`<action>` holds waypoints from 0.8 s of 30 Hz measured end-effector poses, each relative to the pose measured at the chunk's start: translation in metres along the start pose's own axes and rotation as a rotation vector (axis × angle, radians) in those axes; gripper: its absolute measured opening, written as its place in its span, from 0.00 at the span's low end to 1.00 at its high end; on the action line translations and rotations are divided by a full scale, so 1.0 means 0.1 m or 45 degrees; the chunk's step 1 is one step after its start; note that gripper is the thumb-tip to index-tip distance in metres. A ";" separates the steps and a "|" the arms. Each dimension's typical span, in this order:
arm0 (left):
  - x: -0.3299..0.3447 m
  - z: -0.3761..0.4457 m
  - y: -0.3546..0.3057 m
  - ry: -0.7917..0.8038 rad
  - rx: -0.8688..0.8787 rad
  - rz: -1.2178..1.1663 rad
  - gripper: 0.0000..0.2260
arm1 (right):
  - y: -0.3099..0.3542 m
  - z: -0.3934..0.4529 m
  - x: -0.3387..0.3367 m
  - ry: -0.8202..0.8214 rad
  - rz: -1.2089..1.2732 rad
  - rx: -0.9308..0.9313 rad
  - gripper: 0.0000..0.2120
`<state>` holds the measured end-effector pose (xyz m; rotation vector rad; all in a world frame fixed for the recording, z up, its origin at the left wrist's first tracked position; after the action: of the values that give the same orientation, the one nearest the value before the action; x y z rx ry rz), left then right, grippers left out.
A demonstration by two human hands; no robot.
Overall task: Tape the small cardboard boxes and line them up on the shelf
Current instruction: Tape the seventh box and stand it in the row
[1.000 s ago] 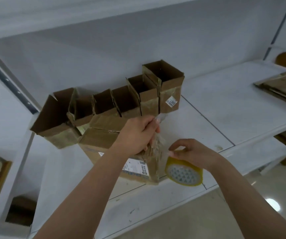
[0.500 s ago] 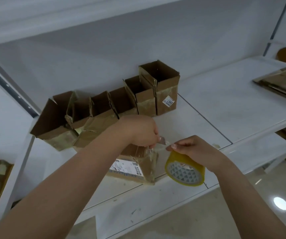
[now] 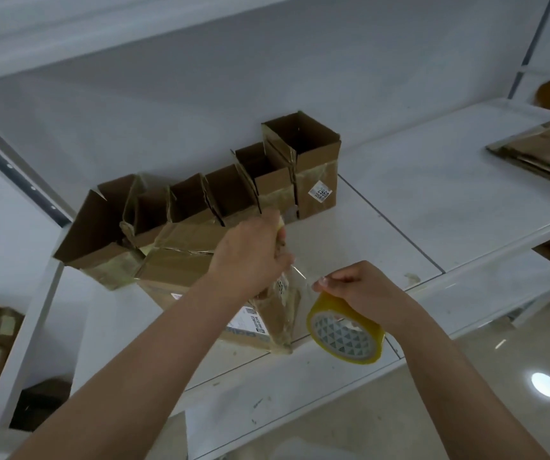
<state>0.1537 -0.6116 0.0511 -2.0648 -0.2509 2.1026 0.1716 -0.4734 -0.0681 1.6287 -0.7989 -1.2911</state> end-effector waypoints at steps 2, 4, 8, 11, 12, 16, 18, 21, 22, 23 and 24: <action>0.06 -0.04 0.00 -0.075 -0.035 0.002 0.12 | -0.02 0.01 0.07 0.025 0.038 0.029 0.10; 0.08 -0.05 -0.01 -0.080 -0.062 -0.017 0.12 | -0.05 0.01 0.14 0.053 0.115 0.079 0.10; 0.08 -0.05 -0.04 -0.065 -0.096 0.022 0.09 | -0.09 0.03 0.28 0.093 0.198 0.162 0.10; 0.10 -0.05 -0.05 -0.054 -0.111 0.035 0.10 | -0.12 0.05 0.35 0.120 0.210 0.209 0.09; 0.10 -0.04 -0.04 -0.055 -0.112 0.039 0.10 | -0.13 0.05 0.36 0.128 0.208 0.229 0.09; 0.14 -0.04 -0.06 -0.043 -0.093 0.073 0.12 | -0.16 0.07 0.41 0.150 0.195 0.252 0.10; 0.15 -0.05 -0.06 -0.019 -0.047 0.074 0.11 | -0.14 0.08 0.41 0.134 0.221 0.222 0.11; 0.09 -0.08 -0.05 0.076 0.039 -0.063 0.06 | -0.12 0.06 0.33 0.073 0.256 0.175 0.11; 0.07 -0.08 -0.04 0.139 0.051 -0.092 0.10 | -0.12 0.05 0.30 0.053 0.265 0.158 0.11; 0.06 -0.09 -0.03 0.216 0.066 -0.083 0.13 | -0.11 0.04 0.28 0.034 0.265 0.137 0.11; 0.07 -0.11 -0.05 0.300 0.078 -0.041 0.14 | -0.10 0.02 0.26 0.013 0.256 0.115 0.11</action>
<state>0.1645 -0.6056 0.0451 -2.2295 -0.1819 1.8038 0.1753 -0.4927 -0.0875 1.5793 -1.0000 -1.1182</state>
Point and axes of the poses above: each hand's wrist, its own z-axis towards the middle knuckle, its own x-axis out of the palm, y = z × x, the point moved 10 cm from there along z, towards the middle knuckle, and after that the axes turned 14 degrees about -x, right-handed, at the moved point
